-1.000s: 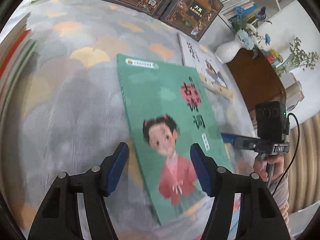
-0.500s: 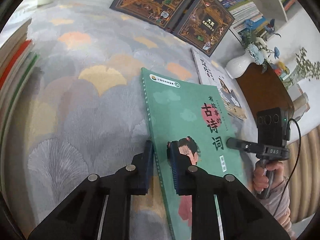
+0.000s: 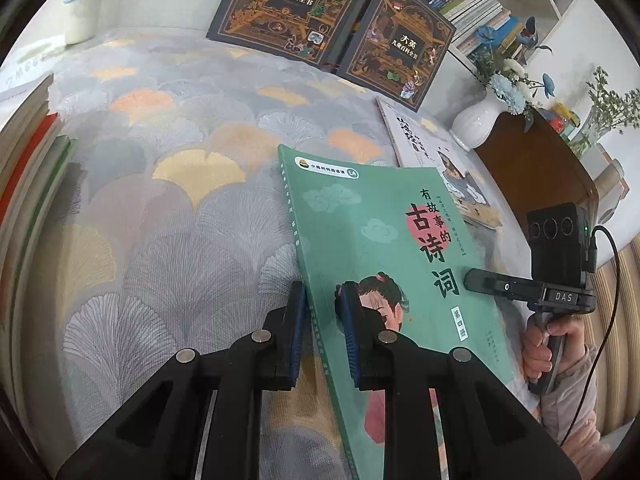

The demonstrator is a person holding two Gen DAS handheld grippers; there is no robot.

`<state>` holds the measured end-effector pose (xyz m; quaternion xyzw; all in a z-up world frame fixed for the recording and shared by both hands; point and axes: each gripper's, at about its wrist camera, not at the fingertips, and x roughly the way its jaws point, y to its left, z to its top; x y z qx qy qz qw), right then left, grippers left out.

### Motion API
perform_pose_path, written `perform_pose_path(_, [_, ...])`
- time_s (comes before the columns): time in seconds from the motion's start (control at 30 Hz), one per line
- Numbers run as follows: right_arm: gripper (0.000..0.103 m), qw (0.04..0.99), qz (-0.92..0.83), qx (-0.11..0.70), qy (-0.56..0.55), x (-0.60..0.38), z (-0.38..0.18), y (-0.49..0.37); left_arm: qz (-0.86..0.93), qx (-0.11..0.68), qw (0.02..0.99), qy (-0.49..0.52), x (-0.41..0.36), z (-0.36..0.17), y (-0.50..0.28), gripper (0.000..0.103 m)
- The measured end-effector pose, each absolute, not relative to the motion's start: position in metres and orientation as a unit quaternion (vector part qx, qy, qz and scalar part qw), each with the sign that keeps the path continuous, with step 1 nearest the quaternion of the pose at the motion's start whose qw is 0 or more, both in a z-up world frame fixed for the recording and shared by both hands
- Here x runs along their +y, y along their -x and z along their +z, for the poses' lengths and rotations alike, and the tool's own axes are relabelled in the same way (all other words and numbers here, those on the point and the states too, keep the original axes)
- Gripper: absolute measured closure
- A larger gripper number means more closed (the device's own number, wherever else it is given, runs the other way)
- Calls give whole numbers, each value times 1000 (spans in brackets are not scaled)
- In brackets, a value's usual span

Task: Organize books
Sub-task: 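Close both grippers on the green book edge and lift it upright, then carry the green book to the white table and lower it onto the stack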

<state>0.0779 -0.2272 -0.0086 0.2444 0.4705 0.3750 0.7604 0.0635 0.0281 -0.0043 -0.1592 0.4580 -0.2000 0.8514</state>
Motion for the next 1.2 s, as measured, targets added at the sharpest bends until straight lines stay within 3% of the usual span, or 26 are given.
perform_pose_path(0.23, [91, 772, 348, 476, -237, -223, -6, -77, -199, 465, 842, 186, 32, -6, -64, 86])
perform_pose_path(0.3, [85, 778, 317, 491, -230, -216, 2, -75, -200, 485, 822, 223, 38, -6, -63, 86])
perform_pose_path(0.4, [85, 796, 311, 483, -191, -201, 18, -66, -194, 494, 820, 213, 35, 0, -59, 85])
perform_pose_path(1.2, [85, 794, 354, 458, -186, -157, 92, -56, -166, 448, 863, 163, 58, 74, -36, 83])
